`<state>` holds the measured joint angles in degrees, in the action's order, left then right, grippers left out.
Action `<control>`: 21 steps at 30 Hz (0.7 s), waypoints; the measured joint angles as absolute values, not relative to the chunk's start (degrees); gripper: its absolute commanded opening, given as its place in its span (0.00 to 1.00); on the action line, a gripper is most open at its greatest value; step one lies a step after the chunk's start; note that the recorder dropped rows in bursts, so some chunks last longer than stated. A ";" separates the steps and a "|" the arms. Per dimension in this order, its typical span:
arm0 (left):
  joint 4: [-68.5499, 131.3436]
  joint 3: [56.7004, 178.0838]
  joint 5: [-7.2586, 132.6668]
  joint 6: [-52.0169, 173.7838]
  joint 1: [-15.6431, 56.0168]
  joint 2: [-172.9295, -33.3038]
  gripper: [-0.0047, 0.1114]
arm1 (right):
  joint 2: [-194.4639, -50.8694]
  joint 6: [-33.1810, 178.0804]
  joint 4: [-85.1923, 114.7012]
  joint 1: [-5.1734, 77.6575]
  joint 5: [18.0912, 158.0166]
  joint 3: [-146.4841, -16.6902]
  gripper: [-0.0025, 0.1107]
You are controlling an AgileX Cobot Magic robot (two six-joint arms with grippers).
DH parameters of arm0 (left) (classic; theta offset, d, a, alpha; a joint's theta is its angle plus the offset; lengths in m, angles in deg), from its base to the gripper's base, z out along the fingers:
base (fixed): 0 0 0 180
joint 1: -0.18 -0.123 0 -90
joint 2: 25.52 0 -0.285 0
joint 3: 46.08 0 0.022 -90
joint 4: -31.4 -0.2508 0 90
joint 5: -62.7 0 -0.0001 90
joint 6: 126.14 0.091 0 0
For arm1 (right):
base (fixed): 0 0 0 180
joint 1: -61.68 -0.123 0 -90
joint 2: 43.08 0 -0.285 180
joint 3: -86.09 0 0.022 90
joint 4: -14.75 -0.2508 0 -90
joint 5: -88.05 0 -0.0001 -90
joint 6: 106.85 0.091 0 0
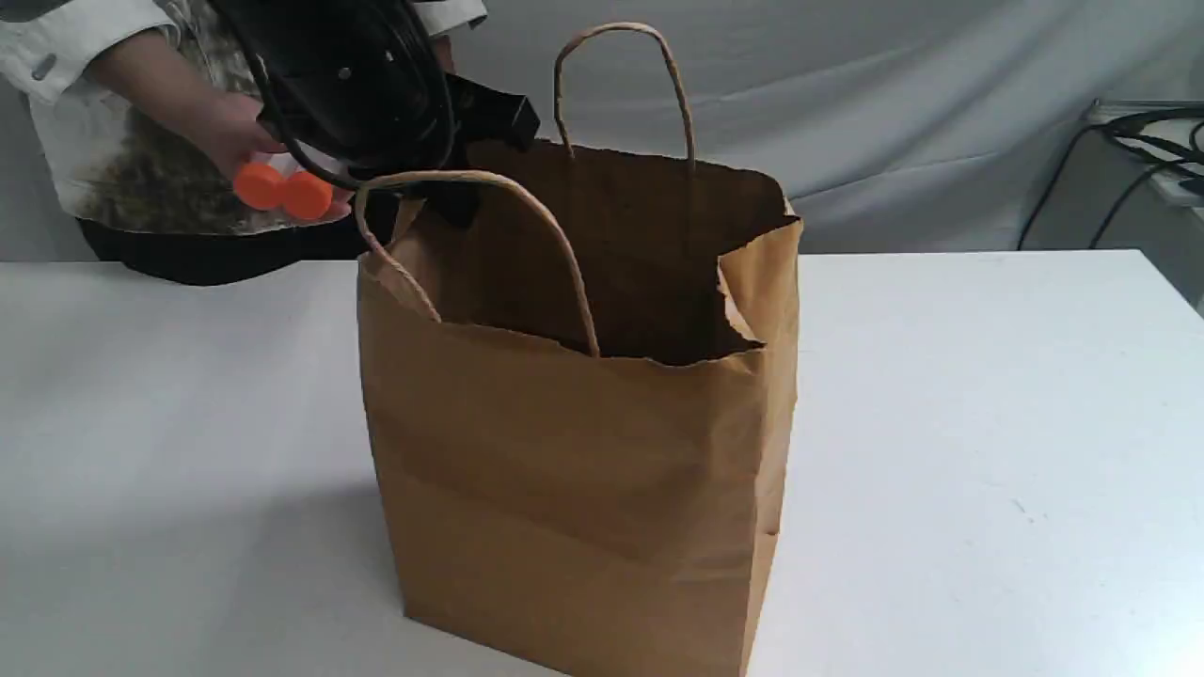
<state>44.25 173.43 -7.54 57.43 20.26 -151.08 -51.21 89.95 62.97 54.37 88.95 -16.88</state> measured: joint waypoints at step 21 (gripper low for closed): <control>44.25 173.43 -7.54 57.43 20.26 -151.08 0.04 | -63.74 89.55 5.38 54.37 74.95 -21.40 0.02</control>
